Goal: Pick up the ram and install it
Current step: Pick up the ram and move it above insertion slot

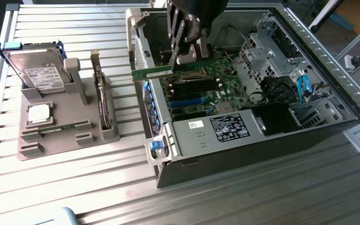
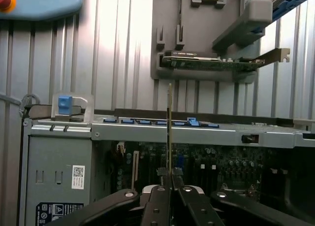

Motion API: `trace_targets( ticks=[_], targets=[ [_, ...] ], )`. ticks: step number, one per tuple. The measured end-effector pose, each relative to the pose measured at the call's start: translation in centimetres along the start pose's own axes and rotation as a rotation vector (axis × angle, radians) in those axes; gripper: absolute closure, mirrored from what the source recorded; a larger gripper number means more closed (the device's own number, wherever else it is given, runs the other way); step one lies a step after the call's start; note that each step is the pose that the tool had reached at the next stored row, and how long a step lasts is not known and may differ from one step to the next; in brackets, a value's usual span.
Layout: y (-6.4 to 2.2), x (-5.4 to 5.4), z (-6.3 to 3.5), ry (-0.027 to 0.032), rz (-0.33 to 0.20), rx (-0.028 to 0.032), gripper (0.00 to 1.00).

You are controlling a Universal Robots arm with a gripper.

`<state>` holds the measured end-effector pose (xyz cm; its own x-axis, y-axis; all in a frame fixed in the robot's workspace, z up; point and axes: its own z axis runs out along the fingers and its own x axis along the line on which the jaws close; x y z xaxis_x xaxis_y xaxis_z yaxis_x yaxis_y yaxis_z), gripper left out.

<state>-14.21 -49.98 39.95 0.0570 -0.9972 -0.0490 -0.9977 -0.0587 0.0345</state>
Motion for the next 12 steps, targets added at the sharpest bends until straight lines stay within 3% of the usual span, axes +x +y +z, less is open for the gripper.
trace_targets(
  ticks=[7, 12],
  targets=[
    [-1.14, 0.1, -0.04, -0.0020, 0.000, 0.0002, 0.88],
    [-2.45, 0.1, -0.09, -0.0041, 0.000, 0.0002, 0.88]
  ],
)
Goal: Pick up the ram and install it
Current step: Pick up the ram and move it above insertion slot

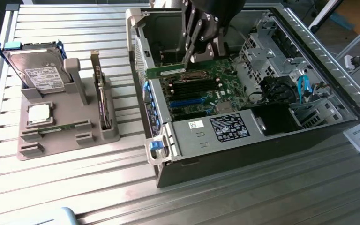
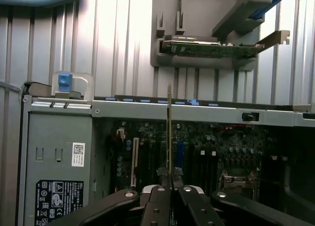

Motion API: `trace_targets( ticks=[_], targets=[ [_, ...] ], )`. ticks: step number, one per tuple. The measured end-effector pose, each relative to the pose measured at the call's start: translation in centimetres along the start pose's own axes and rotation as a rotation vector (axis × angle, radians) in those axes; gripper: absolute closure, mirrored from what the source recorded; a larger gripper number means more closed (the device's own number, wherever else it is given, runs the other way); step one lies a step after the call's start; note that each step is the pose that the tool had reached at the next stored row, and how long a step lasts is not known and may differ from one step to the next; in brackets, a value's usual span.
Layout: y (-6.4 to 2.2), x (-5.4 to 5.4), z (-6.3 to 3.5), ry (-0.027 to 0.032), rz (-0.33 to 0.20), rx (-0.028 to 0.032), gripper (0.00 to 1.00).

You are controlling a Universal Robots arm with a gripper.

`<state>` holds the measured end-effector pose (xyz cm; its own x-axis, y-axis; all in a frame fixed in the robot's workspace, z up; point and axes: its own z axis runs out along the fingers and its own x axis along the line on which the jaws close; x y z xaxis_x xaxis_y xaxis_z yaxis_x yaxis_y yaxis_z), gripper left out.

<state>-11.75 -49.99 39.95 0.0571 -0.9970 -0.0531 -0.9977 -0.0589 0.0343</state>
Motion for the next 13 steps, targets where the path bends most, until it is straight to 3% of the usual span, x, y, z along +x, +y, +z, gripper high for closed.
trace_targets(
  ticks=[13],
  targets=[
    [-2.15, 0.1, -0.08, -0.0037, 0.000, 0.0003, 0.88]
  ],
)
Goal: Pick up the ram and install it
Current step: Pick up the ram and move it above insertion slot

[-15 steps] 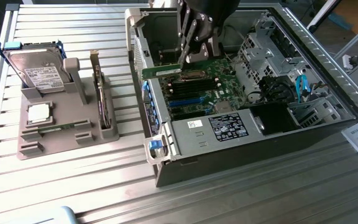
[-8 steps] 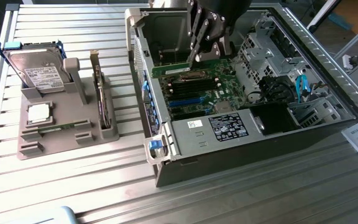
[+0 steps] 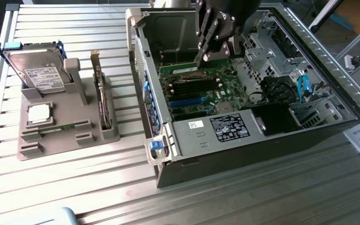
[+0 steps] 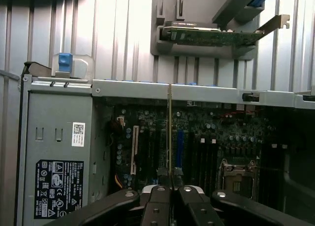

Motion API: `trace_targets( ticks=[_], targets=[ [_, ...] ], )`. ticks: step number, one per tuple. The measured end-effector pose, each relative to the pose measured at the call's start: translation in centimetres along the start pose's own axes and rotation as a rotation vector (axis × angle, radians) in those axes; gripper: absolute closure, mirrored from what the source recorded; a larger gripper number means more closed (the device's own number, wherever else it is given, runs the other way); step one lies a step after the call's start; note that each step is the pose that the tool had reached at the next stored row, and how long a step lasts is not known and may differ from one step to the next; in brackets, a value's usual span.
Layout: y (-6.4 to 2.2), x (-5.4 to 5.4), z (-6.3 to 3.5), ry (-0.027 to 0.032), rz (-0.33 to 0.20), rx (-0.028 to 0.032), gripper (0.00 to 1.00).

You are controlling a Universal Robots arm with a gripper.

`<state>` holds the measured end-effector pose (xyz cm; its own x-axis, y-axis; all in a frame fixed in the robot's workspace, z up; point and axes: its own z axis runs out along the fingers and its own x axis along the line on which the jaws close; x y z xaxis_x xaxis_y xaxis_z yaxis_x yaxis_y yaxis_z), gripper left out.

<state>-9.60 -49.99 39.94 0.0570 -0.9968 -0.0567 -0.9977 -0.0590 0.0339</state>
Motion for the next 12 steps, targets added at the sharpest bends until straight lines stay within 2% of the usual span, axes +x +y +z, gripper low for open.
trace_targets(
  ticks=[12],
  targets=[
    [-2.14, 0.1, -0.08, -0.0034, 0.000, 0.0001, 0.88]
  ],
)
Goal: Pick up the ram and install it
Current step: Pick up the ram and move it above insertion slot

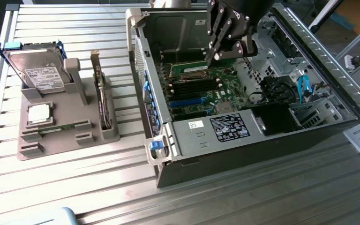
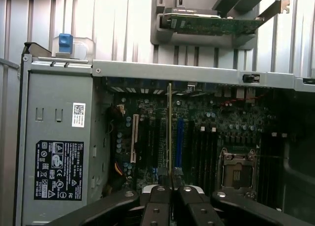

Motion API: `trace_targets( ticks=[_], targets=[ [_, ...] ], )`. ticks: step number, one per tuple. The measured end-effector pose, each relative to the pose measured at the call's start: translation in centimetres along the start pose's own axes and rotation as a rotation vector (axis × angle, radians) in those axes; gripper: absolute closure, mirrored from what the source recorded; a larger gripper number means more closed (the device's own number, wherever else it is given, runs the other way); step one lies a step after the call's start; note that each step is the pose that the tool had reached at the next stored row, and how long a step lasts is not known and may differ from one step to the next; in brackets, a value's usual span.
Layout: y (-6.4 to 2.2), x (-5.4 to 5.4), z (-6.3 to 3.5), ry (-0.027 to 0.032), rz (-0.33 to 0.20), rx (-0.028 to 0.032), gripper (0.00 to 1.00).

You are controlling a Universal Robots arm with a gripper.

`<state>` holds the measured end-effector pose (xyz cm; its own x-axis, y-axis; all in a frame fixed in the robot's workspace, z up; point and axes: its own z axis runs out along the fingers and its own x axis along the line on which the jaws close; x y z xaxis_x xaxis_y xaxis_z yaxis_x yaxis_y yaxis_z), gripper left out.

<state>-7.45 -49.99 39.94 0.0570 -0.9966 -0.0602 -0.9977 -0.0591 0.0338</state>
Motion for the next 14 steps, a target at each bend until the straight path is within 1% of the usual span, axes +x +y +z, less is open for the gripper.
trace_targets(
  ticks=[14],
  targets=[
    [-2.63, 0.2, -0.10, -0.0044, 0.000, 0.0003, 0.88]
  ],
)
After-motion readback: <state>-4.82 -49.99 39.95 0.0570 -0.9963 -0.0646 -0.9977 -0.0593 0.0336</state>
